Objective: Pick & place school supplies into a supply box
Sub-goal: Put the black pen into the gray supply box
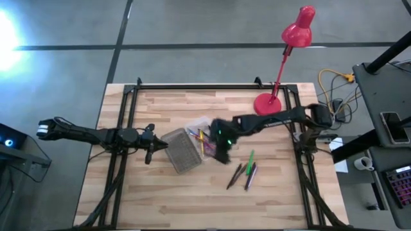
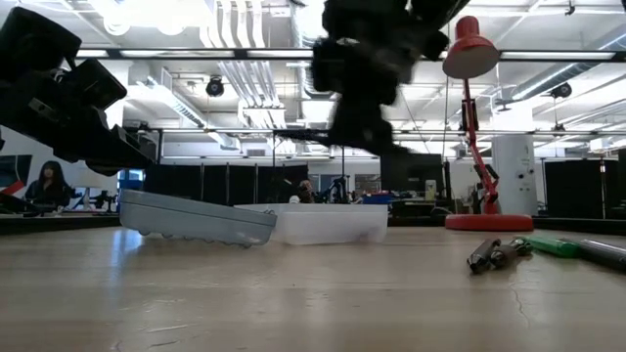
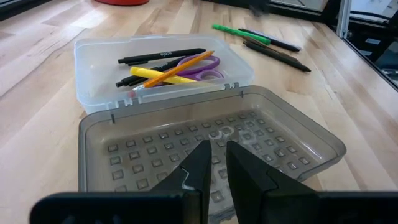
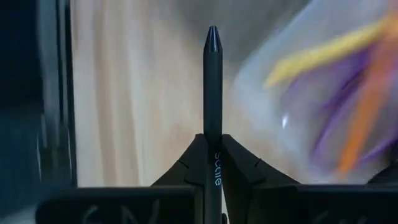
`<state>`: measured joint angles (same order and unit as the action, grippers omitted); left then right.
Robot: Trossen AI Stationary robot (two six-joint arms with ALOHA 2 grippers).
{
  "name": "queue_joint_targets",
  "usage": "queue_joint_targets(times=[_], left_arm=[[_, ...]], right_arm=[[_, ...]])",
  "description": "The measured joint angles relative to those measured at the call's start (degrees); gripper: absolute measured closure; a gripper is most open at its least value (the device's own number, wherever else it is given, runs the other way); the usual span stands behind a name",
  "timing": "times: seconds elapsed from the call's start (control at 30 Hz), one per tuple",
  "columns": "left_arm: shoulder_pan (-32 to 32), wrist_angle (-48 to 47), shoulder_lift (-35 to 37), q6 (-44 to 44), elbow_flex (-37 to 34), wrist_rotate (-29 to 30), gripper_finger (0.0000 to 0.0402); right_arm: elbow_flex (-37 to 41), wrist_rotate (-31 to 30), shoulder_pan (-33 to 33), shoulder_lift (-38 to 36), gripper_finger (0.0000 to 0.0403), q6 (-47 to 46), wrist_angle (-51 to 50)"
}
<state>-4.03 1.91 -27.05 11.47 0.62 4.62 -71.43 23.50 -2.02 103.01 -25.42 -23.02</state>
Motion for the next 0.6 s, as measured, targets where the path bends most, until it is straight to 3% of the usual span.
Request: queue_joint_targets(times=[0.17, 0.27, 0.5, 0.6], left_arm=[[0.0, 0.0, 0.0, 0.0, 0.0, 0.0, 0.0368], [0.0, 0.0, 0.0, 0.0, 0.0, 0.0, 0.0368], [0.0, 0.0, 0.0, 0.0, 0.0, 0.0, 0.0368], [0.0, 0.0, 0.0, 0.0, 0.0, 0.0, 0.0368]], right_arm=[[-1.3, -10.2, -6.7, 2.8, 0.0389, -15.8, 9.7], [-2.6, -8.7, -9.7, 6.1, 0.0384, -19.8, 9.8], [-4.5, -6.9, -9.9, 14.0, 0.0358, -25.3, 7.8], [-5.9, -8.4, -9.9, 14.5, 0.0338, -23.7, 5.0]])
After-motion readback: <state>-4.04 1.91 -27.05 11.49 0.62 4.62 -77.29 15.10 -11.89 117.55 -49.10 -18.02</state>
